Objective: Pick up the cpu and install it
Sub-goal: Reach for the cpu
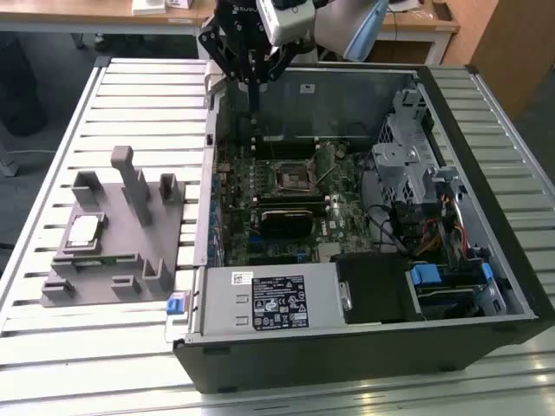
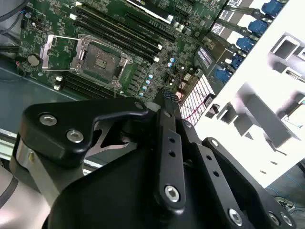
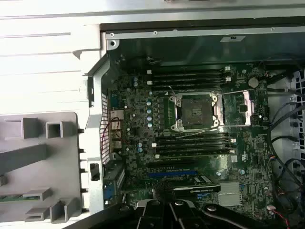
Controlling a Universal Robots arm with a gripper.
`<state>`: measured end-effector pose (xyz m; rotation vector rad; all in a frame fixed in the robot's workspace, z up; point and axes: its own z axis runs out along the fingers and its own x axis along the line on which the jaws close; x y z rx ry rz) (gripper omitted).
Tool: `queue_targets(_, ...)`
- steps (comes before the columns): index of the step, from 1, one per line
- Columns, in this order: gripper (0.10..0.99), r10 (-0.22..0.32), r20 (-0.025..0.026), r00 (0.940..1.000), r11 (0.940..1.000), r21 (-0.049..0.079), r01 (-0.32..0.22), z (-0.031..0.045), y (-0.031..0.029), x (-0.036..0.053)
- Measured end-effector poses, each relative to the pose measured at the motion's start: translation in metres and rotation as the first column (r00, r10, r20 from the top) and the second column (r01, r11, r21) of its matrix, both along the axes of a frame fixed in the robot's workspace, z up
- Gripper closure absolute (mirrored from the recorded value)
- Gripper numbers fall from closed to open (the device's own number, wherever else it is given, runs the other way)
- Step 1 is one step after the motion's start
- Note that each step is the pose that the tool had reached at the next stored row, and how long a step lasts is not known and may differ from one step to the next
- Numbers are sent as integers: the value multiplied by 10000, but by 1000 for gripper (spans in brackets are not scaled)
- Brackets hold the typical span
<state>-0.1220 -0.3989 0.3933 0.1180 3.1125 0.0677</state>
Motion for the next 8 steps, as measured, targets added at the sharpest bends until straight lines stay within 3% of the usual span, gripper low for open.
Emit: queue_targets(8,980,1,0,10000,10000,0,-1,0,0,0)
